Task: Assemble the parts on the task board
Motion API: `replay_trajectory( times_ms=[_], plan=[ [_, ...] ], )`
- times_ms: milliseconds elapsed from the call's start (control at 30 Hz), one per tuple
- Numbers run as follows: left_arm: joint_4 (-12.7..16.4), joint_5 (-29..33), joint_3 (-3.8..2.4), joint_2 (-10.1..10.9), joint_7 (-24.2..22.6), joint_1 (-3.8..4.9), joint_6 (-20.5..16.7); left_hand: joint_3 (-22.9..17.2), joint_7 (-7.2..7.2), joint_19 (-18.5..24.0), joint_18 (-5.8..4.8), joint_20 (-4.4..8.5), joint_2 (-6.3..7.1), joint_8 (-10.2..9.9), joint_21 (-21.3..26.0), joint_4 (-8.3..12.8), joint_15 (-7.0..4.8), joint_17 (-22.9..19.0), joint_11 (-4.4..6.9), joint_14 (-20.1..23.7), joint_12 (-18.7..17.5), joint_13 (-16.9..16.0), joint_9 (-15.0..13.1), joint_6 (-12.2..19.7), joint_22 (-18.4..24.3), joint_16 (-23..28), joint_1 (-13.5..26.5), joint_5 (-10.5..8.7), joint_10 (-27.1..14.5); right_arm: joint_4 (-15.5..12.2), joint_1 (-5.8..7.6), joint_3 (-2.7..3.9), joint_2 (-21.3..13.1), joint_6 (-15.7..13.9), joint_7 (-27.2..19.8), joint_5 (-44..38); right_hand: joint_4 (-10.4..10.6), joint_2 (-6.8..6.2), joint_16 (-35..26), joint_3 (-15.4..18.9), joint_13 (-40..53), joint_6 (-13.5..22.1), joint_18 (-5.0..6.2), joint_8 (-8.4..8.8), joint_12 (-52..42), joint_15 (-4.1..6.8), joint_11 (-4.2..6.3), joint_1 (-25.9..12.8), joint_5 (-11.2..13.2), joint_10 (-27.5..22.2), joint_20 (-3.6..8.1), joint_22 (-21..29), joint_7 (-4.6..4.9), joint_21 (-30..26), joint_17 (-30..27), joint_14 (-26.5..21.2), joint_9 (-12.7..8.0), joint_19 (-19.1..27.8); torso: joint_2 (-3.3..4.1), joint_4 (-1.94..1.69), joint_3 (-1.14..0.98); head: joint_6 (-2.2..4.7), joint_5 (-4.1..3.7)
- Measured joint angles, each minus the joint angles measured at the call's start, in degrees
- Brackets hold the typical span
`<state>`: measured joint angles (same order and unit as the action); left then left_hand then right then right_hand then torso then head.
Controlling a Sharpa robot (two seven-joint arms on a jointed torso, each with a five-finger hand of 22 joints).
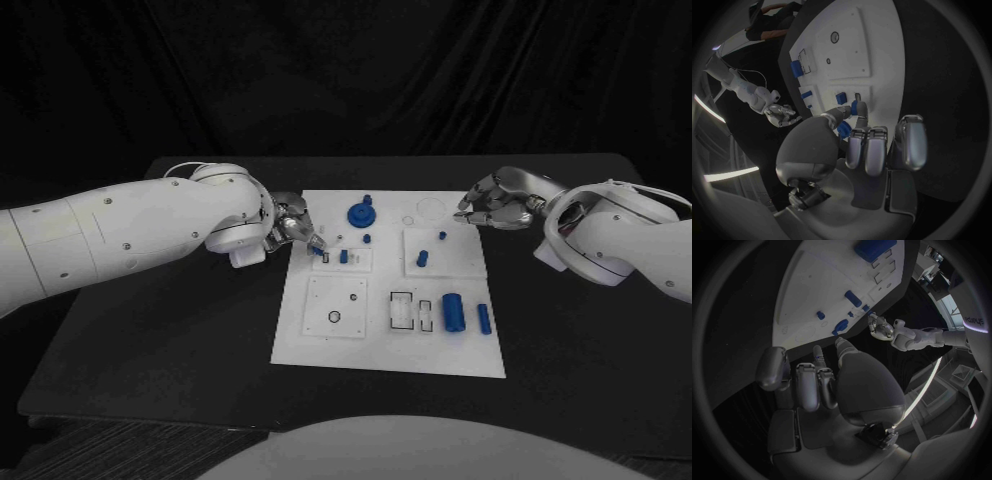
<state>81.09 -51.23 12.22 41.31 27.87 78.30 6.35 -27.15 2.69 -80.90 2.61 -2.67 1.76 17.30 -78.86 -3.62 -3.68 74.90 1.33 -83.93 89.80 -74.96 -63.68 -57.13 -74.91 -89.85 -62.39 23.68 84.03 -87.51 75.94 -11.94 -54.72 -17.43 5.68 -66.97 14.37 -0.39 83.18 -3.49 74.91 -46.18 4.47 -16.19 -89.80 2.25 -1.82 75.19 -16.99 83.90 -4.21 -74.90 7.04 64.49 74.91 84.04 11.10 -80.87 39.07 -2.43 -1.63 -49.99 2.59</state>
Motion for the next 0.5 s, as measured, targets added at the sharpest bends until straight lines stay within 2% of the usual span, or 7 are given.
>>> replay_trajectory(
  times_ms=[500],
  plan=[
    [-1.74, -0.54, 0.00, -1.53, -0.30, -0.78, 0.35, -0.16, -0.04, 0.00, 0.00, 0.00, 0.02, 0.00, 0.00, -0.16, 0.00, 0.04, 0.00, 0.00, 0.00, 0.00, 0.01, 0.22, 0.00, 0.00, 0.45, -0.12, 0.00, -0.07, -0.01, 0.00, -0.07, -0.01, -0.02, 0.00, 0.00, 0.00, 0.00, 0.00, 0.00, 0.00, 0.00, 0.00, 0.00, 0.00, 0.00, 0.00, 0.00, 0.00, 0.00, -0.04, 0.00, 0.00, 0.00, 0.00, -0.06, 0.00, 0.03, -0.02, -0.04, 0.00, -0.09]
  ],
)
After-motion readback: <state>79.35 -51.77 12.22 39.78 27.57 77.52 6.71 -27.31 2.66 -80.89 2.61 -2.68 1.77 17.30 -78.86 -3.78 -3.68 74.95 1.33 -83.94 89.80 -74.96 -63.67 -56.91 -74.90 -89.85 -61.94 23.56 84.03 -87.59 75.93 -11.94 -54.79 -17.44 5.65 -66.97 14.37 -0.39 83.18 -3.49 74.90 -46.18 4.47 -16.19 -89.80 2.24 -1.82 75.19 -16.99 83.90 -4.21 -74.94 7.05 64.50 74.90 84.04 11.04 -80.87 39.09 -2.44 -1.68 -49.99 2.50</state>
